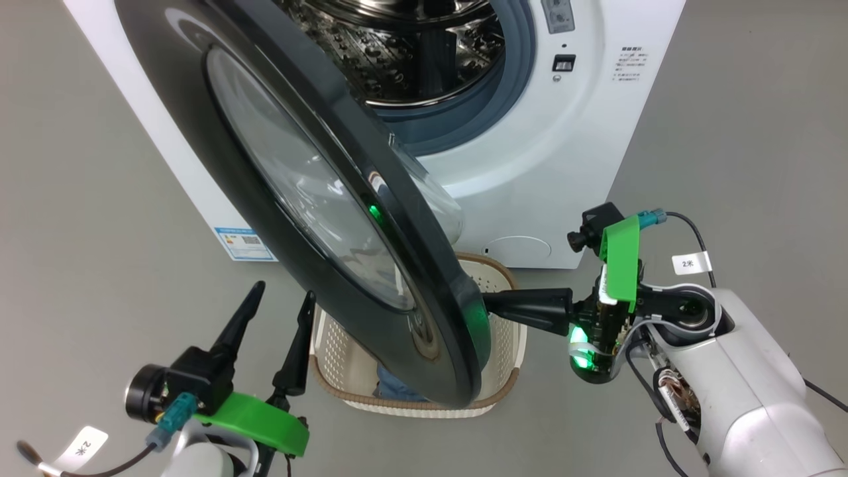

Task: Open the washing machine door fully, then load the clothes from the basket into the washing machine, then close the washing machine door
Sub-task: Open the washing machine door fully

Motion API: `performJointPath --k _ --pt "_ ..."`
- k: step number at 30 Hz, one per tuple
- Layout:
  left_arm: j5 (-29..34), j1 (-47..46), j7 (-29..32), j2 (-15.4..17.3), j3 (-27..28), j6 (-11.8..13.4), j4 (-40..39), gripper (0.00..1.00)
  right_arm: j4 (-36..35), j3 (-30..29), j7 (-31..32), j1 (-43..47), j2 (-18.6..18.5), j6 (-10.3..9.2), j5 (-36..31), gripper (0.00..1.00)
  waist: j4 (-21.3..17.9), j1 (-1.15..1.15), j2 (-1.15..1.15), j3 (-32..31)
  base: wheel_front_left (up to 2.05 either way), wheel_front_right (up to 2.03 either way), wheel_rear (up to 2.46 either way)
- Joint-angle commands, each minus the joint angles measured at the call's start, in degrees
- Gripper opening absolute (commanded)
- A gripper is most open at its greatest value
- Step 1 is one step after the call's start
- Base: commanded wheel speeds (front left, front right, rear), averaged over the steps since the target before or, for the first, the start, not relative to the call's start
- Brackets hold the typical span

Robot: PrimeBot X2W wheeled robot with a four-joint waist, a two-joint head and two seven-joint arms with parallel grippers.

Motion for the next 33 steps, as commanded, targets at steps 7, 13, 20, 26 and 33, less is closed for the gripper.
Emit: performJointPath --k 7,13,20,26,33 --pt "0.9 -0.1 -0.4 0.7 1.7 0.0 -0.3 1.00 -2.7 0.6 -3.7 1.7 0.8 0.26 2.3 0.00 0.0 0.00 0.00 -0.8 0.00 0.00 0.00" --pt "0.4 0.0 -0.4 0.5 2.3 0.2 -0.4 1.00 -6.3 -3.0 -12.1 3.6 -0.7 0.26 1.7 0.00 -0.3 0.00 0.00 -1.4 0.00 0.00 0.00" --pt "0.4 0.7 -0.4 0.4 2.8 0.3 -0.3 1.00 -15.9 -9.5 -27.3 8.4 -3.1 0.26 -3.7 0.00 -1.1 0.00 0.00 -2.7 0.00 0.00 0.00" --pt "0.5 1.3 -0.4 0.4 3.0 0.3 -0.1 1.00 -22.1 -10.7 -42.6 13.5 -5.7 0.26 -16.6 0.06 -2.0 0.00 0.00 -3.7 0.00 0.00 0.00" --pt "0.7 1.9 -0.4 0.4 3.1 0.3 0.0 1.00 -24.8 -6.7 -62.9 19.3 -9.0 0.26 -37.5 1.00 -2.9 0.00 0.00 -4.8 0.00 0.00 0.00"
